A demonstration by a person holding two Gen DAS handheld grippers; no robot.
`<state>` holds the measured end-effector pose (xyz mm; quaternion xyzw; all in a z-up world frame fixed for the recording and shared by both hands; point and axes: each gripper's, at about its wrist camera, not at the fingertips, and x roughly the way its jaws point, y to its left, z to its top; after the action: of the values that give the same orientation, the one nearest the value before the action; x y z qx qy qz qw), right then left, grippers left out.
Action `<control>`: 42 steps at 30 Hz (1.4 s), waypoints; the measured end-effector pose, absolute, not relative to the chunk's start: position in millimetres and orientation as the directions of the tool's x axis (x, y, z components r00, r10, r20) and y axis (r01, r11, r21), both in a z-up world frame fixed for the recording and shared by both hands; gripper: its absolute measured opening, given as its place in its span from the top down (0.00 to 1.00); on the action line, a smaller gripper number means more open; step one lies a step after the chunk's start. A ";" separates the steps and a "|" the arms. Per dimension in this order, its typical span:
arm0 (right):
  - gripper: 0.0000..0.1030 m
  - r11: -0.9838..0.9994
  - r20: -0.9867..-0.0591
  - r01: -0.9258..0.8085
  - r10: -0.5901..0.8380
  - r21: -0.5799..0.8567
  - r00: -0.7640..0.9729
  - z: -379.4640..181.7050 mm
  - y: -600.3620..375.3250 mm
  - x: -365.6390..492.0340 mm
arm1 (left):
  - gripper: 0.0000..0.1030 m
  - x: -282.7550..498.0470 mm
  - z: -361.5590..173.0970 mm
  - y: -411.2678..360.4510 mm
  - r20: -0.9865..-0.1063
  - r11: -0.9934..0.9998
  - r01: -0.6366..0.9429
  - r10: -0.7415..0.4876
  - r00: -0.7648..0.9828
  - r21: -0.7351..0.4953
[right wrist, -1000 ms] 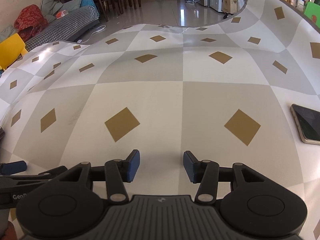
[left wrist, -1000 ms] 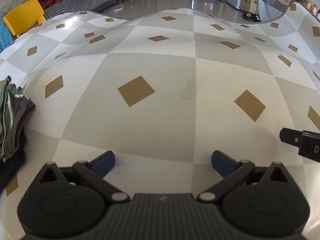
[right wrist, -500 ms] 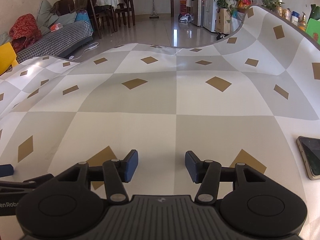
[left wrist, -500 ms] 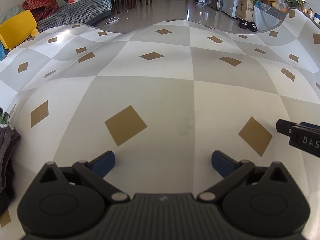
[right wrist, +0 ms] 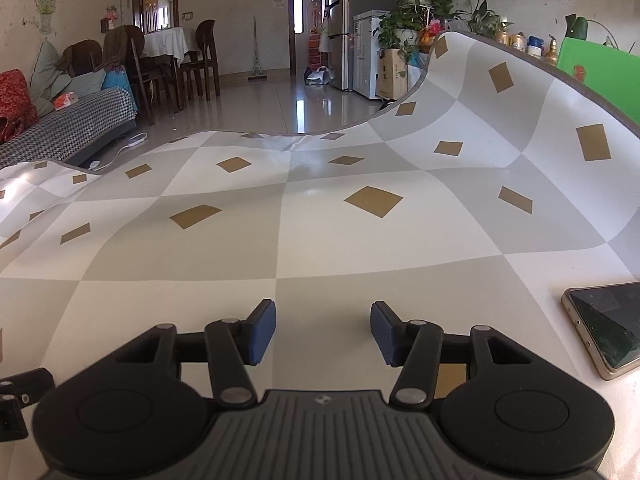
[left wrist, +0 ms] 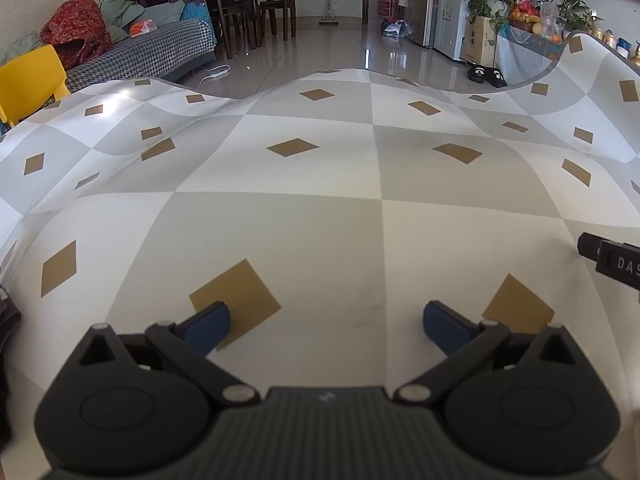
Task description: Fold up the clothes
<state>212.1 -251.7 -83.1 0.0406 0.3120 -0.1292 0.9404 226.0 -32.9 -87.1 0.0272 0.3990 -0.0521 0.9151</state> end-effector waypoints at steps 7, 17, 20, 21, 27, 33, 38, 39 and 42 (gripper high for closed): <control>0.38 0.967 -0.600 0.250 -0.224 -0.042 0.768 -85.1 -248.7 222.4 | 0.00 231.3 -90.5 -35.3 -0.704 0.992 0.124 -0.083 0.706 0.007; 0.27 0.965 -0.606 0.259 -0.236 -0.051 0.760 -86.3 -251.0 229.0 | 0.00 236.1 -93.2 -34.8 -0.677 0.992 0.130 -0.091 0.730 0.007; 0.27 0.965 -0.606 0.259 -0.235 -0.049 0.760 -86.2 -251.5 229.0 | 0.00 238.7 -93.6 -34.9 -0.675 0.992 0.125 -0.088 0.733 0.007; 0.27 0.965 -0.606 0.259 -0.235 -0.049 0.760 -86.2 -251.4 229.0 | 0.00 239.3 -93.7 -35.0 -0.673 0.993 0.122 -0.085 0.735 0.007; 0.25 0.965 -0.607 0.257 -0.232 -0.047 0.760 -86.3 -251.1 229.2 | 0.00 238.7 -94.7 -36.4 -0.662 0.994 0.113 -0.077 0.746 0.012; 0.23 0.966 -0.609 0.254 -0.227 -0.043 0.760 -86.8 -251.0 229.1 | 0.00 238.1 -95.0 -36.4 -0.660 0.994 0.111 -0.077 0.748 0.009; 0.23 0.967 -0.609 0.252 -0.225 -0.041 0.760 -87.0 -251.1 228.7 | 0.00 235.6 -94.7 -35.9 -0.661 0.994 0.113 -0.080 0.746 0.008; 0.22 0.967 -0.609 0.252 -0.224 -0.041 0.760 -87.0 -251.1 228.6 | 0.00 234.3 -94.8 -35.9 -0.660 0.993 0.114 -0.080 0.747 0.009; 0.22 0.967 -0.610 0.252 -0.224 -0.041 0.760 -87.0 -251.3 228.7 | 0.00 233.1 -94.8 -36.8 -0.657 0.994 0.109 -0.073 0.750 0.014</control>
<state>228.7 -251.3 -87.0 0.0215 0.3221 -0.1269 0.9379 233.1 -36.8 -94.8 0.0258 0.3499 -0.0487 0.9352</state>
